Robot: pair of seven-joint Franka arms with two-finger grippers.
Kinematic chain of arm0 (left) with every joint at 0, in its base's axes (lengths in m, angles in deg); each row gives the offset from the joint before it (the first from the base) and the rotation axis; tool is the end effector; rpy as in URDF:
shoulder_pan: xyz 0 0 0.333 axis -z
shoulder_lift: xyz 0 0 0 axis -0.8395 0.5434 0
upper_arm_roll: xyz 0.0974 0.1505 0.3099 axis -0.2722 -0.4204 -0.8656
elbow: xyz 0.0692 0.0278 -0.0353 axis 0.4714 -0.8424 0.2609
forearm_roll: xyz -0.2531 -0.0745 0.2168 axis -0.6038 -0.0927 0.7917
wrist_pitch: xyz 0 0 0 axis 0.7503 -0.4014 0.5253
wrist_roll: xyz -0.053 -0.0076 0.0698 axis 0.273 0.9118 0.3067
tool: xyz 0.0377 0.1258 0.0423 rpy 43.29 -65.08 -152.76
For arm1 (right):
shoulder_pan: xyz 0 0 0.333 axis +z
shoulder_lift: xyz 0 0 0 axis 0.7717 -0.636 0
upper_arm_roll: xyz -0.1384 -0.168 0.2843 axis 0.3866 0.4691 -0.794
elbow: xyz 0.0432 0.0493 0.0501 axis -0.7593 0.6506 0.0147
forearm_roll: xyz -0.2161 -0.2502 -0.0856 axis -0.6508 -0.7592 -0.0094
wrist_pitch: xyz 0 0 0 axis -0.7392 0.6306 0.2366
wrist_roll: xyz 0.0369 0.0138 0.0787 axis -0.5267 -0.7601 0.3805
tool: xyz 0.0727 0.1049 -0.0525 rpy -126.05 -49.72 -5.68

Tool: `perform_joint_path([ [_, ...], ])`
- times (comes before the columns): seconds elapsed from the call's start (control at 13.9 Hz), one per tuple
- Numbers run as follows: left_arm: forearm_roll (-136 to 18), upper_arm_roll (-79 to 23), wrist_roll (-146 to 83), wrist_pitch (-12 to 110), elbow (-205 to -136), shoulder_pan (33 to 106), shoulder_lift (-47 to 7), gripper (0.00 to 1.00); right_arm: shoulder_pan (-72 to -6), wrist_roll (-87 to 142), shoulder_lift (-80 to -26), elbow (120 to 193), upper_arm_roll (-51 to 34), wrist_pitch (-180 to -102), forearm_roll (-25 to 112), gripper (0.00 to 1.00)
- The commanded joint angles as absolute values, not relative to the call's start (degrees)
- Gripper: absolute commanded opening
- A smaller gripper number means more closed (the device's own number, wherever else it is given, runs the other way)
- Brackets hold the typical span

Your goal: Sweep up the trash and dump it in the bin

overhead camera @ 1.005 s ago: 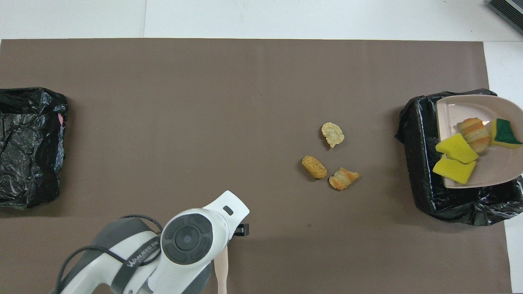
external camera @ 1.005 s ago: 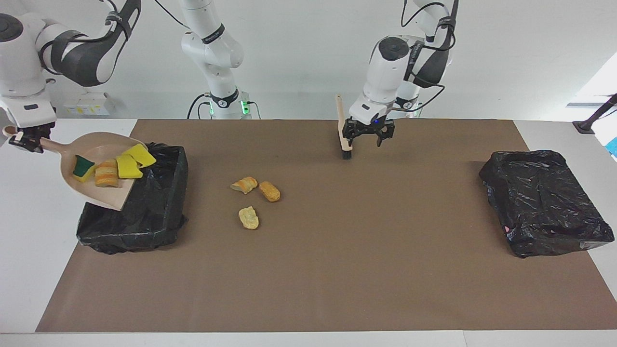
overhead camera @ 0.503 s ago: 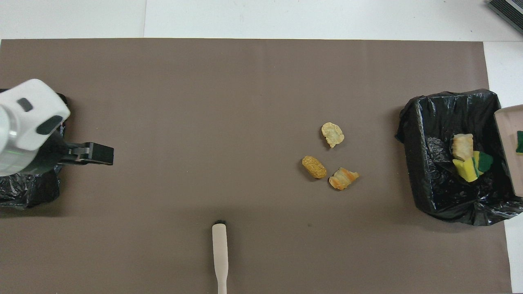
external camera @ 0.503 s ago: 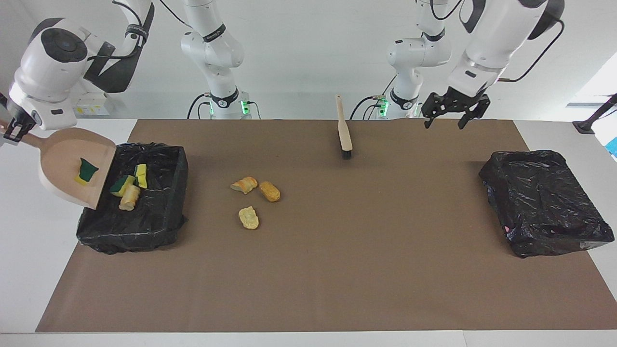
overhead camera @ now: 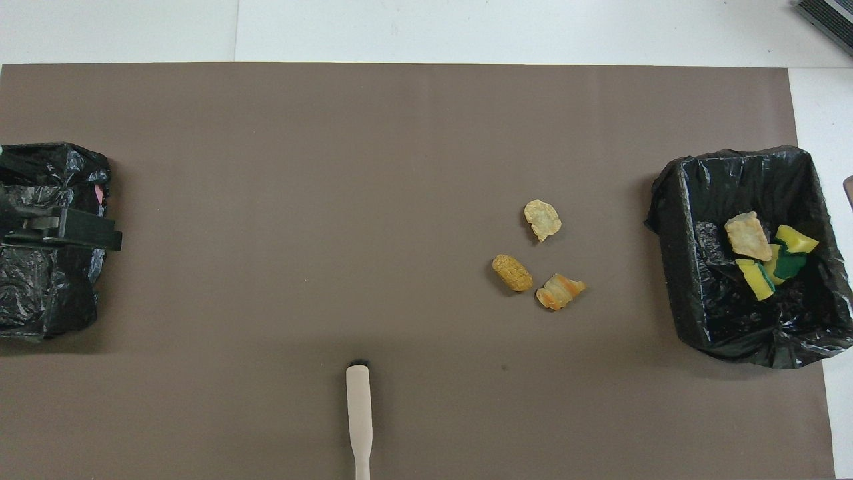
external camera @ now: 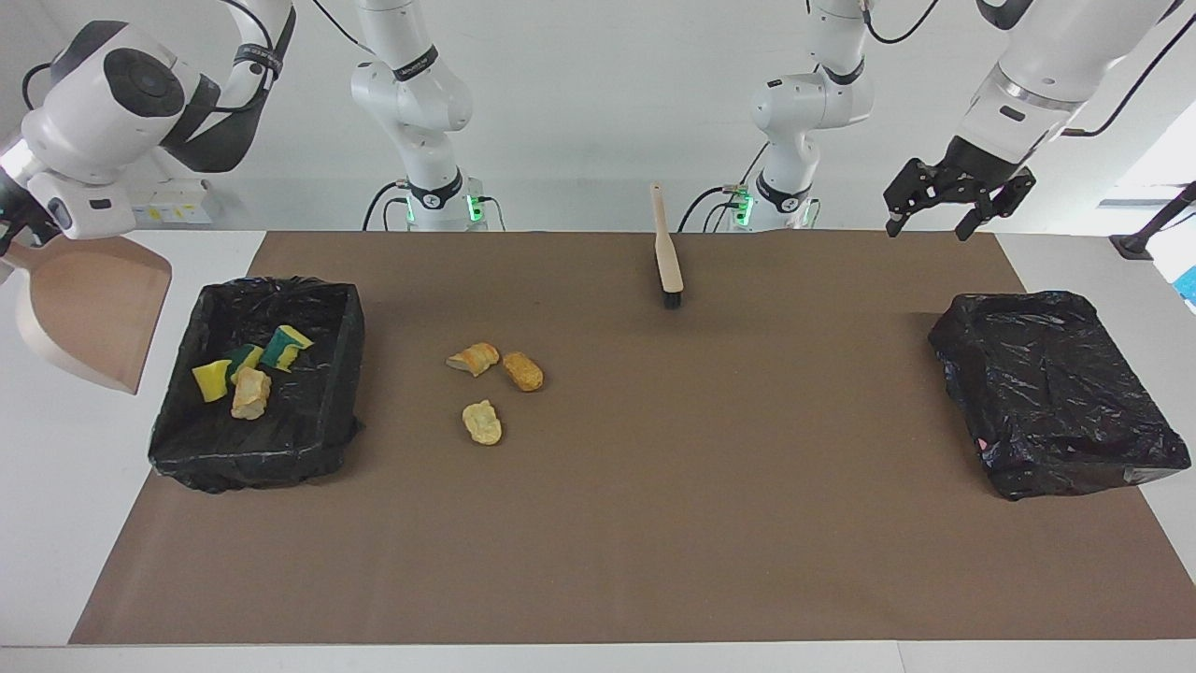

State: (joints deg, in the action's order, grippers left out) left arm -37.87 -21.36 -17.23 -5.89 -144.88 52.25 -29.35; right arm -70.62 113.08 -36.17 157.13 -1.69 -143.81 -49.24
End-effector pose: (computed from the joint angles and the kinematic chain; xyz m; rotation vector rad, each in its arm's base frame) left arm 0.4920 -0.0540 0.6658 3.0712 -0.1127 -0.0236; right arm 0.4951 -0.2487 0.6337 1.4468 1.6884 -0.8441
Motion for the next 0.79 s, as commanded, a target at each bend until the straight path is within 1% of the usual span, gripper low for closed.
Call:
perform_joint_path([
  [0.0, -36.0, -21.5, -14.1, -8.3, -141.3, 51.5, -27.5, 1.0, -70.6, 112.3, -33.7, 158.6, -2.1, -143.1, -51.2, 0.0],
  [0.29, -34.7, -21.2, -12.8, -8.0, -141.4, 51.5, -28.5, 1.0, -70.7, 112.6, -33.2, 158.1, -2.1, -142.3, -51.6, 0.0],
  [0.5, -34.9, -20.9, -12.5, -8.1, -142.9, 51.5, -30.2, 1.0, -71.2, 112.9, -33.2, 156.4, -2.1, -142.0, -50.9, 0.0],
  [0.72, -34.9, -20.9, -12.4, -7.8, -142.9, 51.6, -30.2, 1.0, -71.0, 114.8, -33.2, 156.4, -2.1, -139.0, -45.4, 0.0],
])
